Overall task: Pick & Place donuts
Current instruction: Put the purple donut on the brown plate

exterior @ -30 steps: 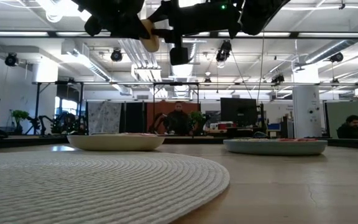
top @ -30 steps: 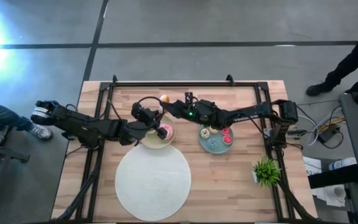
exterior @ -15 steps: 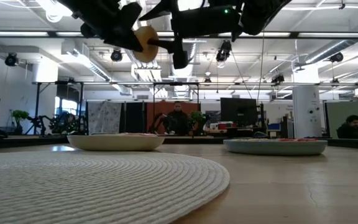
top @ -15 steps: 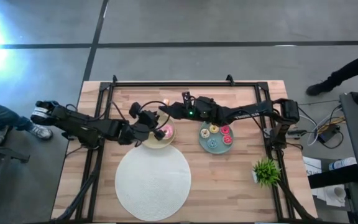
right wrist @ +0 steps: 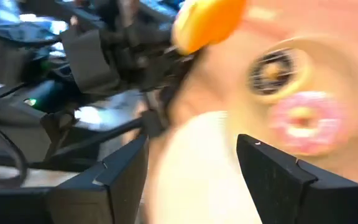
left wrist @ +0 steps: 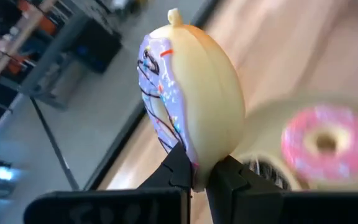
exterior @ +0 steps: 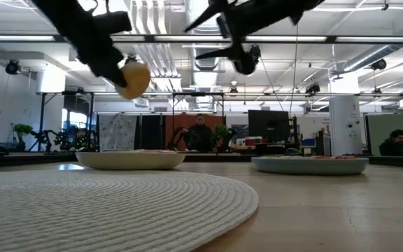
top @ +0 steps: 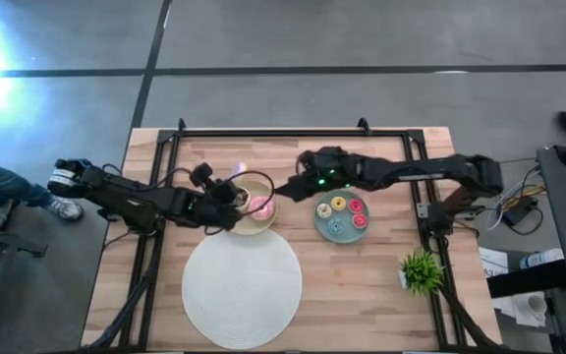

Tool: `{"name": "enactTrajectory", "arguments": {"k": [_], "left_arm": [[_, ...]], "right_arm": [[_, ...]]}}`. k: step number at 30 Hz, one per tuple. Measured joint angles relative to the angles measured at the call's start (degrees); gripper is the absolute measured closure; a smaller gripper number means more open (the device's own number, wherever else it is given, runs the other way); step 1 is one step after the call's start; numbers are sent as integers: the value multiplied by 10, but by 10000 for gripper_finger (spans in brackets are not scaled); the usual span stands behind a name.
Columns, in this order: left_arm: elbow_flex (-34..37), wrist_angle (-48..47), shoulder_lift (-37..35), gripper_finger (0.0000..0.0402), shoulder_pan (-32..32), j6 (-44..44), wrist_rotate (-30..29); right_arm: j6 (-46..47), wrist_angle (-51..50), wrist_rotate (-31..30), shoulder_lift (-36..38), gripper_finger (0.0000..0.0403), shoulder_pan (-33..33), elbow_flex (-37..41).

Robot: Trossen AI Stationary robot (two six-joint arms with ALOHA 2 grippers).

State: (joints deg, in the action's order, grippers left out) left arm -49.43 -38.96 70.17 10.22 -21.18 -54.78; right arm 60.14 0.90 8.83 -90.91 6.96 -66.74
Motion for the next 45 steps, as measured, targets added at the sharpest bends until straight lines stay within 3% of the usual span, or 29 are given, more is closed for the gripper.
{"name": "enactTrajectory", "arguments": {"k": [4, 11, 20, 24, 30, 34, 45], "left_arm": [[1, -64, 0, 397, 17, -7, 49], [26, -69, 18, 397, 49, 50, 77], [61, -29, 86, 397, 52, 65, 110], [60, 17, 120, 397, 52, 78, 158], [51, 26, 162, 395, 51, 50, 188], [48, 27, 172, 374, 48, 30, 199], [47, 26, 170, 264, 48, 6, 249]], "right_arm": [[-33, -97, -73, 68, 166, -1, 0], [-49, -177, -167, 155, 169, 1, 6], [-25, -187, -181, 175, 174, 0, 41], [-1, -178, -178, 169, 175, -1, 60], [14, -126, -177, 168, 175, -4, 84], [14, -116, -176, 168, 177, -5, 87], [9, -112, -174, 168, 177, -4, 86]]}}
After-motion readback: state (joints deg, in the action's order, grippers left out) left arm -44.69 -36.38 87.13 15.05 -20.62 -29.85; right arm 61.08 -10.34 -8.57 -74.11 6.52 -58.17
